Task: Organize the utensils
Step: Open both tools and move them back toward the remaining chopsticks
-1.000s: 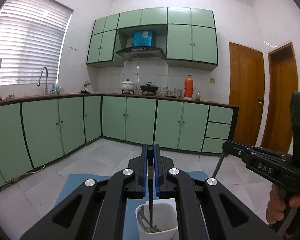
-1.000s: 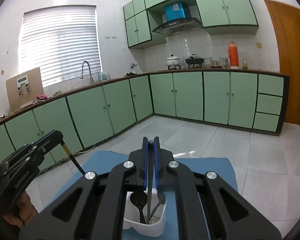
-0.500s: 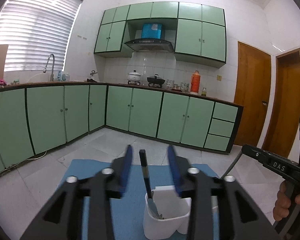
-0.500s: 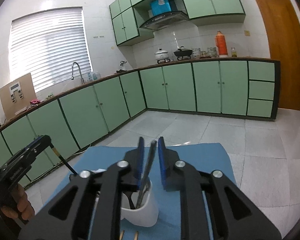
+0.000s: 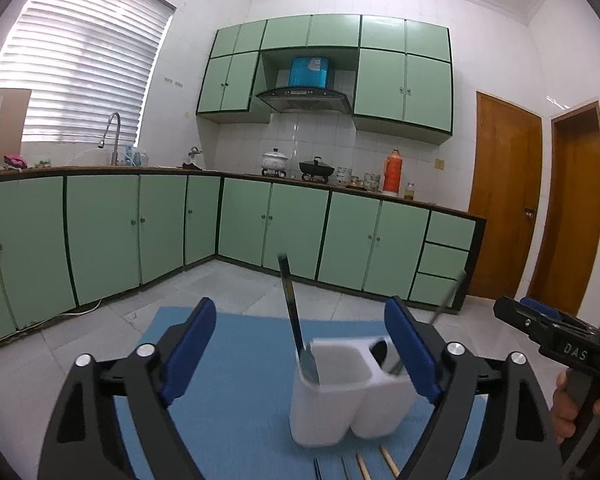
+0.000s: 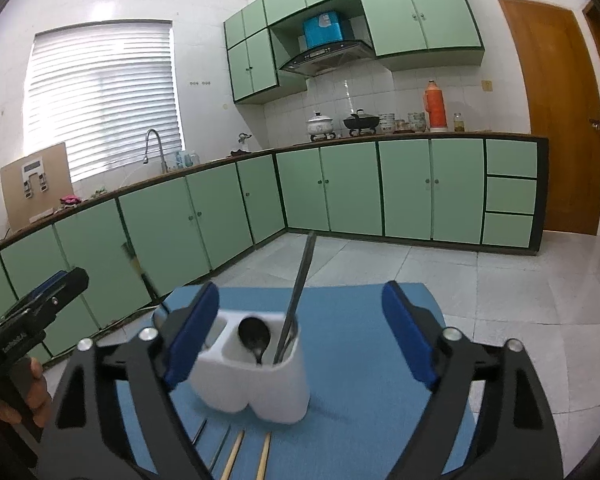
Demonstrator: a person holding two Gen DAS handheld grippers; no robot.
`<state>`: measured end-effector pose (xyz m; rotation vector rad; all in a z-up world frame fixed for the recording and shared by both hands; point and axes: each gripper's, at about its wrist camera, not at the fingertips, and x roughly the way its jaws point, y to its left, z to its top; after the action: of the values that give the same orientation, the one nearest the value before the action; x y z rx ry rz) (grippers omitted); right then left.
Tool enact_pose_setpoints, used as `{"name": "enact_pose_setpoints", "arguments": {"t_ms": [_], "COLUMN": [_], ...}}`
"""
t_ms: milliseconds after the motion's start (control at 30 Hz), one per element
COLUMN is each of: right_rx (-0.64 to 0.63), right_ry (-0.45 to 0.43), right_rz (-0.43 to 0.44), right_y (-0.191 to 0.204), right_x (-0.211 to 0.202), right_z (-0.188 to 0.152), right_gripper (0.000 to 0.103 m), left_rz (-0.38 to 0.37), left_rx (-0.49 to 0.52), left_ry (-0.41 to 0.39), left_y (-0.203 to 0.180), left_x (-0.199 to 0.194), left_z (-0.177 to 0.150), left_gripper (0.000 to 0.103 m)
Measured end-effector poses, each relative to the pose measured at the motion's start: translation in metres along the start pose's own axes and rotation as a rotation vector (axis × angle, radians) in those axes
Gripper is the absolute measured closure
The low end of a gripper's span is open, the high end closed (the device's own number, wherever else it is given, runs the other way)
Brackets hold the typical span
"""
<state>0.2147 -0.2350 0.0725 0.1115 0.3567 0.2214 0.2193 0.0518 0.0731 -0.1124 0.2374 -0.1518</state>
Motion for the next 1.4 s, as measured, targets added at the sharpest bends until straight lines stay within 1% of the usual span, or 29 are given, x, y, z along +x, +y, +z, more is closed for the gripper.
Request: {"name": "enact_pose_setpoints", "arguments": {"t_ms": [100, 200, 433, 700, 833, 967, 1000, 1033, 1067, 1167, 1233, 1267, 1333, 1367, 1400], "right_rx": [-0.009, -0.012, -0.004, -0.058, -0.038, -0.076, -0.084, -0.089, -0.092, -0.084, -0.084, -0.09, -0.101, -0.104, -0.104], "right_ry": [0.006, 0.022, 0.071, 0.122, 0.135, 0.143, 0.136, 0.132, 0.134, 0.142, 0.137, 0.136, 0.134, 0.133, 0.134], "right_rz": [0.006, 0.004, -0.019, -0.063, -0.05, -0.055, -0.059, -0.061, -0.062, -0.055, -0.052, -0.056, -0.062, -0.062, -0.062], "right_y": [0.003, 0.006, 0.011, 0.03, 0.036, 0.048, 0.05, 0.051, 0.053, 0.055, 0.056, 0.058, 0.06, 0.062, 0.062], "right_x": [-0.017, -0.031, -0.06, -0.092, -0.107, -0.119, -0.122, -0.123, -0.124, -0.125, -0.127, -0.127, -0.128, -0.128, -0.128], "right_z": [-0.022, -0.042, -0.092, -0.157, -0.183, -0.208, -0.212, -0.214, -0.218, -0.228, -0.234, -0.237, -0.24, -0.241, -0.242], "right_gripper": [0.013, 0.012, 0.011, 0.011, 0.011, 0.012, 0.013, 0.019, 0.022, 0.03, 0.038, 0.039, 0.047, 0.049, 0.054], "left_rz": [-0.003, -0.011, -0.008, 0.002, 0.004, 0.008, 0.009, 0.013, 0.017, 0.028, 0.033, 0.037, 0.042, 0.041, 0.04], "left_rx": [0.016, 0.033, 0.036, 0.071, 0.079, 0.072, 0.07, 0.069, 0.069, 0.062, 0.062, 0.063, 0.065, 0.063, 0.061], "left_ry": [0.012, 0.037, 0.116, 0.199, 0.212, 0.228, 0.229, 0.228, 0.225, 0.219, 0.221, 0.22, 0.219, 0.219, 0.22], "left_y": [-0.005, -0.01, -0.013, -0.017, -0.019, -0.017, -0.016, -0.016, -0.015, -0.012, -0.011, -0.01, -0.009, -0.008, -0.008], "left_x": [-0.015, -0.028, -0.055, -0.088, -0.105, -0.121, -0.125, -0.128, -0.131, -0.14, -0.143, -0.145, -0.148, -0.149, -0.151], "left_z": [-0.016, -0.034, -0.079, -0.133, -0.152, -0.169, -0.172, -0.175, -0.176, -0.182, -0.186, -0.187, -0.19, -0.191, -0.193], "left_gripper": [0.01, 0.008, 0.007, 0.007, 0.007, 0.007, 0.007, 0.007, 0.007, 0.007, 0.007, 0.007, 0.007, 0.007, 0.007]}}
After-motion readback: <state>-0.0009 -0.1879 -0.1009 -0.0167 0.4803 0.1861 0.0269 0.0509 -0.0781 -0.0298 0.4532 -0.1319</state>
